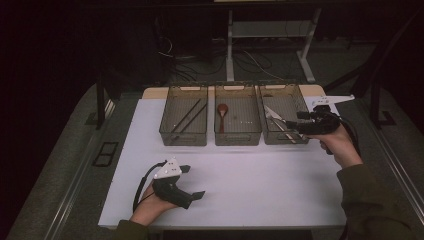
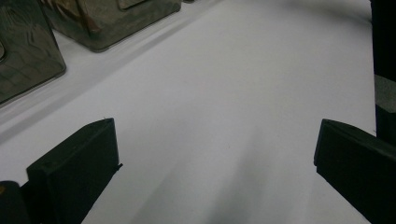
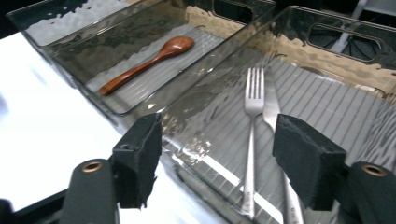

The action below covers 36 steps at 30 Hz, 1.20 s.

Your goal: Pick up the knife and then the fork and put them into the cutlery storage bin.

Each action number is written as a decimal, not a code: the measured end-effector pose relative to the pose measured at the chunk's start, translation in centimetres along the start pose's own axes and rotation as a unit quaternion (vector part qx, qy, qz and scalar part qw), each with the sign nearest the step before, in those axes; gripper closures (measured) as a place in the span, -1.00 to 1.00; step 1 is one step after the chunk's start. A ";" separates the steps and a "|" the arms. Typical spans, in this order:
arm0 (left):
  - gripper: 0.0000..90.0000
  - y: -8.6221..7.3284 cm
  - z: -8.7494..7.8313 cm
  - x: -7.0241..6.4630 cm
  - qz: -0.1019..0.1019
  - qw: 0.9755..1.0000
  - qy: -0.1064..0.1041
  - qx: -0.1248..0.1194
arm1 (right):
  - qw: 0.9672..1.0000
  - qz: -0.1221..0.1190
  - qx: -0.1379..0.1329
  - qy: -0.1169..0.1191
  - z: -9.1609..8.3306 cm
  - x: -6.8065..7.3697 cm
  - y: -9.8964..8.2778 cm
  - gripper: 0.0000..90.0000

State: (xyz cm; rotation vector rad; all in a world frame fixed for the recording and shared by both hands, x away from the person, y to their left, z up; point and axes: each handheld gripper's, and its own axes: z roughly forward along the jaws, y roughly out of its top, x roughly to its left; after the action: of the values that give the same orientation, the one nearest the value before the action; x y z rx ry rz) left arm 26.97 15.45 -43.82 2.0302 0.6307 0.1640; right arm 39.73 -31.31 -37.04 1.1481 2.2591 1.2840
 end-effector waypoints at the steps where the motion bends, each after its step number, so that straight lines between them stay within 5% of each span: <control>1: -1.00 0.0 0.0 0.0 0.000 1.000 0.000 0.000 | 1.000 0.000 -0.003 0.000 -0.1 0.4 -0.2 -0.36; 20: -1.00 0.0 -0.1 0.0 0.003 1.000 0.003 0.002 | 0.998 -0.012 -0.055 0.022 -2.9 5.1 -5.1 -0.61; 36: -1.00 0.1 -0.2 0.0 0.001 1.000 0.002 -0.001 | 0.998 -0.016 -0.056 0.025 -3.2 7.4 -9.0 -0.70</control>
State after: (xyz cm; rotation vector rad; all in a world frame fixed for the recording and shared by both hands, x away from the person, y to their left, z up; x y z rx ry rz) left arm 26.90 15.53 -43.65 2.0288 0.6300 0.1690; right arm 28.69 -30.06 -41.79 1.0479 2.2007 1.4227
